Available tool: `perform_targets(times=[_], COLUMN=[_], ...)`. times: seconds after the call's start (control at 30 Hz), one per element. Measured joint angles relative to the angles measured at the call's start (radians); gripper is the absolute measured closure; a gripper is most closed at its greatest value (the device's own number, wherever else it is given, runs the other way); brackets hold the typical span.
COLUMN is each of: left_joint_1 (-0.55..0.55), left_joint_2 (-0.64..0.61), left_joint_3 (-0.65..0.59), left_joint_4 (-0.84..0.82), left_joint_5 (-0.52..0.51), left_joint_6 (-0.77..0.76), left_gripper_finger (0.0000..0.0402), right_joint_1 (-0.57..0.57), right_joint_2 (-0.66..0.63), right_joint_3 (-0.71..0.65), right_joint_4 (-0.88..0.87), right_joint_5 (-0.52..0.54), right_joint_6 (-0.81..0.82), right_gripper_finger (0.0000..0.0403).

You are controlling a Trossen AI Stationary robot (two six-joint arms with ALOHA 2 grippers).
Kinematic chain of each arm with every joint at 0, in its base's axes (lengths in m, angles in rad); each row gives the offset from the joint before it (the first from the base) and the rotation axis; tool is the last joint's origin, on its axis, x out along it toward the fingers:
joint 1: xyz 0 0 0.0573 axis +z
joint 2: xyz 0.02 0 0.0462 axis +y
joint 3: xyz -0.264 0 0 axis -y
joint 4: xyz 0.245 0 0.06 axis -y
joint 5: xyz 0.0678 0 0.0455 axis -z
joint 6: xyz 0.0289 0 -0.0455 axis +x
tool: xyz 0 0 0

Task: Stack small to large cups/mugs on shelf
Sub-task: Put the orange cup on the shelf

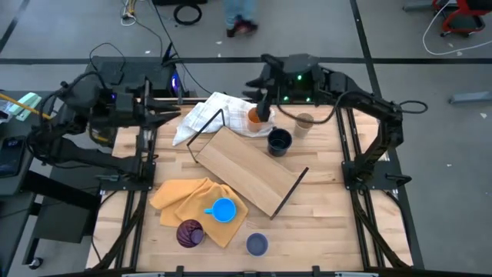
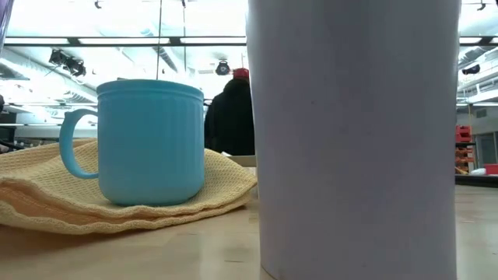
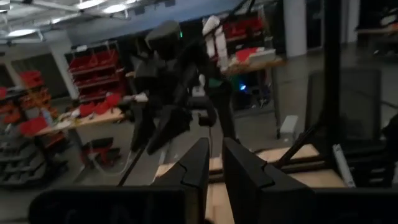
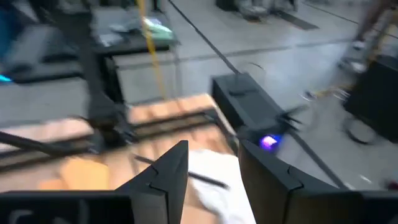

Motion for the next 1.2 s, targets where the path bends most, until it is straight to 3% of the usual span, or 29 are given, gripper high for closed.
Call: perform_targets(times=[0.37, 0.5, 0.77, 1.2], left_joint_1=[0.102, 0.115, 0.115, 0.115], left_joint_2=[0.098, 0.127, 0.157, 0.161], left_joint_3=[0.0, 0.0, 0.0, 0.0], left_joint_4=[-0.011, 0.025, 0.1, 0.099], left_joint_5=[0.0, 0.0, 0.001, 0.001], left_joint_6=[0.001, 0.0, 0.001, 0.0], left_gripper_finger=[0.0338, 0.034, 0.0338, 0.0332], right_joint_1=[-0.179, -0.221, -0.267, -0.325], right_joint_2=[-0.047, -0.048, -0.046, -0.046], right_joint_3=[0.0, -0.007, -0.188, -0.525], right_joint_4=[-0.404, -0.467, -0.382, -0.003], right_joint_5=[0.008, -0.026, -0.118, -0.305], right_joint_6=[-0.132, -0.165, -0.21, -0.101], right_gripper_finger=[0.0256, 0.0256, 0.0256, 0.0256])
